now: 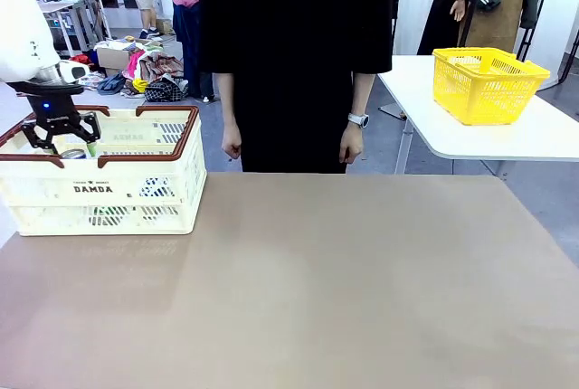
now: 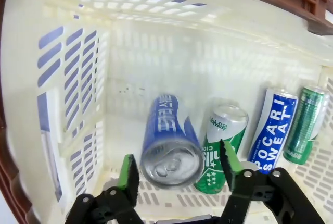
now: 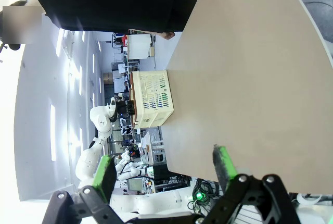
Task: Place the drinks into the Shopping basket.
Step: Pick up one drink and place it into the Shopping basket.
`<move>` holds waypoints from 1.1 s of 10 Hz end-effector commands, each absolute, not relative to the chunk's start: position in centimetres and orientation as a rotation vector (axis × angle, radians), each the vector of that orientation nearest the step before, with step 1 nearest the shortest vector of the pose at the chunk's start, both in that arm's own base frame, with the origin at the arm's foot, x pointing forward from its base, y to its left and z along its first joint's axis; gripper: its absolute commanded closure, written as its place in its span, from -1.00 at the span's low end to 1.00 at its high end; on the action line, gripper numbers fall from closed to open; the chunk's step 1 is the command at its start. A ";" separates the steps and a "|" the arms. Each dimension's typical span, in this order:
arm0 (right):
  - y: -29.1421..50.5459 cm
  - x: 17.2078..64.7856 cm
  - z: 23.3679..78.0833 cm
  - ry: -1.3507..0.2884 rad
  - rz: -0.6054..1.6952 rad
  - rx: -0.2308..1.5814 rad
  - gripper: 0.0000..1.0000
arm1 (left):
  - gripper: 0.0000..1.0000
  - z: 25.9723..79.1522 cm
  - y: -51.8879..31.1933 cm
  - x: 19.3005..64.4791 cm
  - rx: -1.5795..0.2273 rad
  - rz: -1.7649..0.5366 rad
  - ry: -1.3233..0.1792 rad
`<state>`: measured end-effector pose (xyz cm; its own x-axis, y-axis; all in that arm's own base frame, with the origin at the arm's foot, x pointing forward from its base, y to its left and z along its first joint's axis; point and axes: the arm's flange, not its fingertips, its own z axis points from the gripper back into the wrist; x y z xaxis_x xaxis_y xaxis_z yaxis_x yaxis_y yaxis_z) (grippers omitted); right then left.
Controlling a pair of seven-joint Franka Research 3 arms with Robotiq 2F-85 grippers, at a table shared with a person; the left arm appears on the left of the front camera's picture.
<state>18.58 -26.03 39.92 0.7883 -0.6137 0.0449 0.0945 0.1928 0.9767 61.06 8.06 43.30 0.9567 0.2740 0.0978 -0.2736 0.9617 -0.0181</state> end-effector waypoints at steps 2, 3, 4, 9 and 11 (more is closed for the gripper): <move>-26.0 18.6 40.2 -0.492 -0.515 1.293 -1.00 | -1.00 43.9 8.4 60.3 -0.024 0.283 -0.112; -26.0 18.6 40.2 -0.492 -0.515 1.293 -1.00 | -1.00 44.4 8.8 60.1 -0.036 0.284 -0.123; -26.0 18.6 40.2 -0.492 -0.515 1.293 -1.00 | -1.00 45.1 9.0 59.9 -0.057 0.263 -0.133; -26.0 18.6 40.2 -0.492 -0.515 1.293 -1.00 | -1.00 57.7 9.9 52.3 -0.460 -0.073 -0.210; -26.0 18.6 40.2 -0.492 -0.515 1.293 -1.00 | -1.00 60.2 11.0 48.2 -0.712 -0.224 -0.106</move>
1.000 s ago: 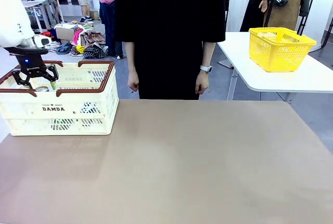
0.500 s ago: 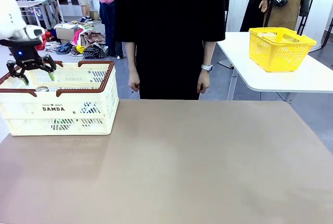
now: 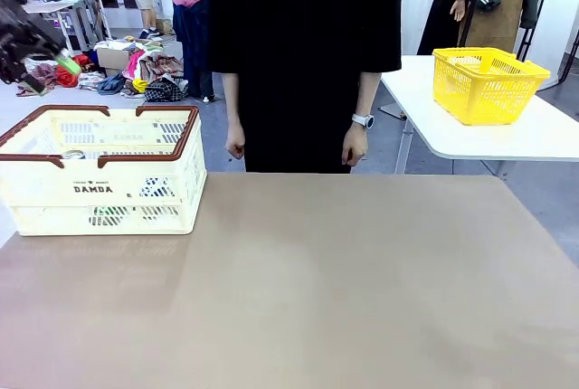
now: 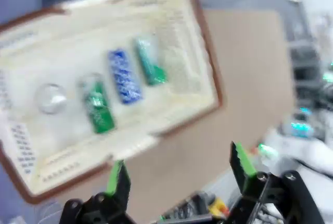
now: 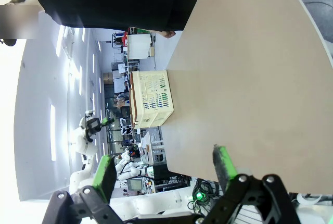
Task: Place the drinks into the Shopping basket.
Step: Pick up one drink and place it into the Shopping basket.
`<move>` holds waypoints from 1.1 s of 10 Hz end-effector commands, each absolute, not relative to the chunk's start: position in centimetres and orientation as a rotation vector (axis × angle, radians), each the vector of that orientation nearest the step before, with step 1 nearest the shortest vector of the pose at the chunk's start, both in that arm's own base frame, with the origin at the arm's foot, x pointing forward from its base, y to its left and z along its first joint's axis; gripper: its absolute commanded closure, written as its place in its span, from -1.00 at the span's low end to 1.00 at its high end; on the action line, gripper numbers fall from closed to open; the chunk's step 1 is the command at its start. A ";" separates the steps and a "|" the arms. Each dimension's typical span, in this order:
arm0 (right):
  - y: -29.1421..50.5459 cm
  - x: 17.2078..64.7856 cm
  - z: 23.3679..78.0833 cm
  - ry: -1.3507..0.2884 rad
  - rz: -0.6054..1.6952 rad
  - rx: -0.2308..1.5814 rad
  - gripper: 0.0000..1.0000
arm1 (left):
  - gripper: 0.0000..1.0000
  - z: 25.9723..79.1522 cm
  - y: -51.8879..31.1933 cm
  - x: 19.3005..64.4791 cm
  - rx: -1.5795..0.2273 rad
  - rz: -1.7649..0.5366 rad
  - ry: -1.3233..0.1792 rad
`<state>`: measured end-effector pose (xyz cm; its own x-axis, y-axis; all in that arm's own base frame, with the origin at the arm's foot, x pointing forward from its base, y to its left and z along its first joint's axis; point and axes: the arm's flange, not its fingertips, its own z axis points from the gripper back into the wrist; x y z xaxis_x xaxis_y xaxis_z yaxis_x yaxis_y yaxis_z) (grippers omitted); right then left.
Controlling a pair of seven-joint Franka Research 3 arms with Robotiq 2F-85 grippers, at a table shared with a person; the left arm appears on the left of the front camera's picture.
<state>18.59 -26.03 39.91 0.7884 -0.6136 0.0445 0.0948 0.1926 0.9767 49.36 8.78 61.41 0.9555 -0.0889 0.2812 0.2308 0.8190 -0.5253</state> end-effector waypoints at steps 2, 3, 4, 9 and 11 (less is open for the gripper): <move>-26.0 18.6 40.2 -0.492 -0.515 1.293 -1.00 | -1.00 59.6 12.3 47.6 -0.923 -0.291 -0.032; -26.0 18.6 40.2 -0.492 -0.515 1.293 -1.00 | -1.00 58.2 13.9 47.9 -1.010 -0.333 0.059; -26.0 18.6 40.2 -0.492 -0.515 1.293 -1.00 | -1.00 56.5 16.1 48.4 -1.130 -0.256 0.084; -26.0 18.6 40.2 -0.492 -0.515 1.293 -1.00 | -1.00 52.4 28.8 44.9 -1.389 0.382 -0.212; -26.0 18.6 40.2 -0.492 -0.515 1.293 -1.00 | -1.00 51.2 30.7 45.0 -1.373 0.328 -0.144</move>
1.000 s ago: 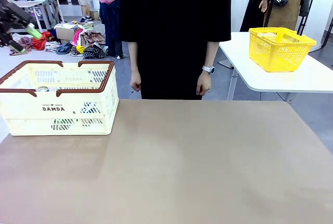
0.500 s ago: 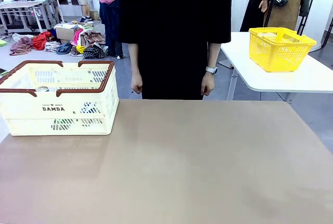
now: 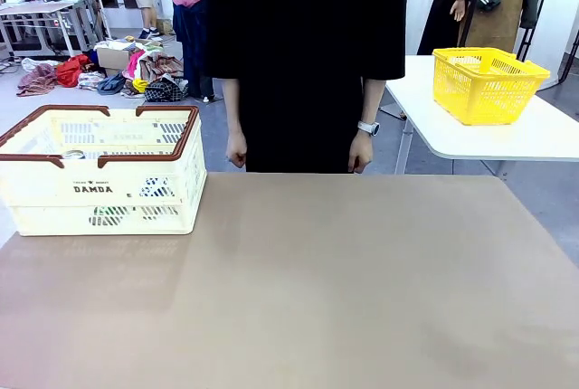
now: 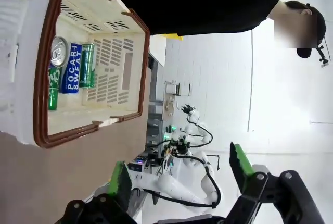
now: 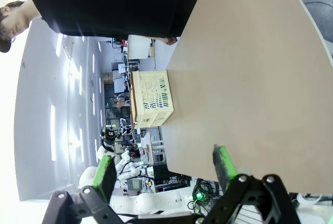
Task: Place the drinks into the Shopping basket.
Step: Pick up one drink and place it into the Shopping basket.
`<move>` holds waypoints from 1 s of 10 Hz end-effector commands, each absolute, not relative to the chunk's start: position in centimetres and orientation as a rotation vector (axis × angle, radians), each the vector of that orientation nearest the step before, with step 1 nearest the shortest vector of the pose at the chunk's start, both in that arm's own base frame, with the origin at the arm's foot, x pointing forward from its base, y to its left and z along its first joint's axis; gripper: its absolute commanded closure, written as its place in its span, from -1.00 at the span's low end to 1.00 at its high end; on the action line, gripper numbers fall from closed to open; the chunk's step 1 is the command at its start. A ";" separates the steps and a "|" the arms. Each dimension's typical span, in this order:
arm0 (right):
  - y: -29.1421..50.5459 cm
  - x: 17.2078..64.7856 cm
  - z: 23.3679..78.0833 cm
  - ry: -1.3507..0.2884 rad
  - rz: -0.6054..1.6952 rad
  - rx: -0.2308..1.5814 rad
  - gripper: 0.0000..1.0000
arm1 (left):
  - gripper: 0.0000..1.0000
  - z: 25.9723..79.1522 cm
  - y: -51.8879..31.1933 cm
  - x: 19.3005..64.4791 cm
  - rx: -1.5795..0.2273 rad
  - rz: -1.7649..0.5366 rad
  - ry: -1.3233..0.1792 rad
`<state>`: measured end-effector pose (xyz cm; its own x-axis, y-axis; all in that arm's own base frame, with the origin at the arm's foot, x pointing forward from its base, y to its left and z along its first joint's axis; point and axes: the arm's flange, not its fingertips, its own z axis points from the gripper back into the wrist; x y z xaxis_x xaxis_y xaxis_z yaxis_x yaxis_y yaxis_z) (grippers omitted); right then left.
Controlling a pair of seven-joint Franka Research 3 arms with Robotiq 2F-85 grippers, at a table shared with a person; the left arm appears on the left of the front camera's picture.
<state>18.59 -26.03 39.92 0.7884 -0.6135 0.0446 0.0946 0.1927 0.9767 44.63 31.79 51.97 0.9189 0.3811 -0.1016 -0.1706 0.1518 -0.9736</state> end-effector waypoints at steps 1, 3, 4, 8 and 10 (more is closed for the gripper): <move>-26.0 18.6 40.2 -0.492 -0.515 1.293 -1.00 | -1.00 51.2 30.7 45.0 -1.373 0.328 -0.144; -26.0 18.6 40.2 -0.492 -0.515 1.293 -1.00 | -1.00 51.2 30.7 45.0 -1.373 0.328 -0.144; -26.0 18.6 40.2 -0.492 -0.515 1.293 -1.00 | -1.00 51.2 30.7 45.0 -1.373 0.328 -0.144; -26.0 18.6 40.2 -0.492 -0.515 1.293 -1.00 | -1.00 51.2 30.7 45.0 -1.373 0.328 -0.144; -26.0 18.6 40.2 -0.492 -0.515 1.293 -1.00 | -1.00 51.2 30.7 45.0 -1.373 0.328 -0.144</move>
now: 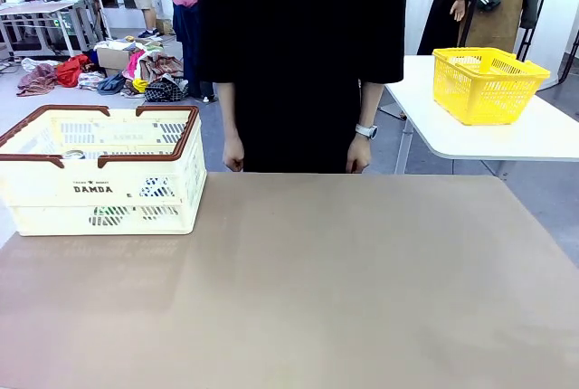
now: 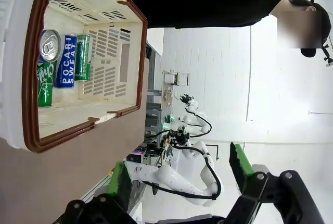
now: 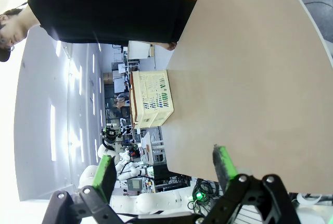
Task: Place the drinks into the Shopping basket.
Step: Pick up one drink and place it into the Shopping basket.
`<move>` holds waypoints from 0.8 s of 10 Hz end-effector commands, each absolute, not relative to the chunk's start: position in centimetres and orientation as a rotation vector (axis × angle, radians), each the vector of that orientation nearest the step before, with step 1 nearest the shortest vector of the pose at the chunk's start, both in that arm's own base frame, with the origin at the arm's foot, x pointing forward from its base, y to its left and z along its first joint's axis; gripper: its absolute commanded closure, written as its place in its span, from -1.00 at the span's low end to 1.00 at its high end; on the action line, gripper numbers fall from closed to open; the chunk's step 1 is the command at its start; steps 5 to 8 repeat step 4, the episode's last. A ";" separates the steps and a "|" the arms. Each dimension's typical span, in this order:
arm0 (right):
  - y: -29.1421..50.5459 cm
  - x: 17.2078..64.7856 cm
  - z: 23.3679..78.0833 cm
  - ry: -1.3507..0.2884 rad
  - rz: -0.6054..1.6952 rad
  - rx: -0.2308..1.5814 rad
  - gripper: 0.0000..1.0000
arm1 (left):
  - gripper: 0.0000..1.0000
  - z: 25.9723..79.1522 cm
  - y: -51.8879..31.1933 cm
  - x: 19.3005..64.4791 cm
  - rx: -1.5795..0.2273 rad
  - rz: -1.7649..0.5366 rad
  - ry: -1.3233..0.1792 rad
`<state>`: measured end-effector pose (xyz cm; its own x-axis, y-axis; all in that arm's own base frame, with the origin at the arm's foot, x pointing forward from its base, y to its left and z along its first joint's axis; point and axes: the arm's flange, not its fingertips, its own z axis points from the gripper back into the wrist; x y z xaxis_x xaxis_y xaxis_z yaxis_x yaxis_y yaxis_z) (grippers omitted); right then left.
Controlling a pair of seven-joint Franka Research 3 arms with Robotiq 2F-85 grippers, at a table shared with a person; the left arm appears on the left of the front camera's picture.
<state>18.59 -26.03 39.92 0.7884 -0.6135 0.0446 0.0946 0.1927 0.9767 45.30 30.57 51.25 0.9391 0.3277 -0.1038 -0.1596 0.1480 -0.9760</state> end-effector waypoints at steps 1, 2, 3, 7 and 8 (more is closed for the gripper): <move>-26.0 18.6 40.2 -0.492 -0.515 1.293 -1.00 | -1.00 51.2 30.7 45.0 -1.373 0.328 -0.144; -26.0 18.6 40.2 -0.492 -0.515 1.293 -1.00 | -1.00 51.2 30.7 45.0 -1.373 0.328 -0.144; -26.0 18.6 40.2 -0.492 -0.515 1.293 -1.00 | -1.00 51.2 30.7 45.0 -1.373 0.328 -0.144; -26.0 18.6 40.2 -0.492 -0.515 1.293 -1.00 | -1.00 51.2 30.7 45.0 -1.373 0.328 -0.144; -26.0 18.6 40.2 -0.492 -0.515 1.293 -1.00 | -1.00 51.2 30.7 45.0 -1.373 0.328 -0.144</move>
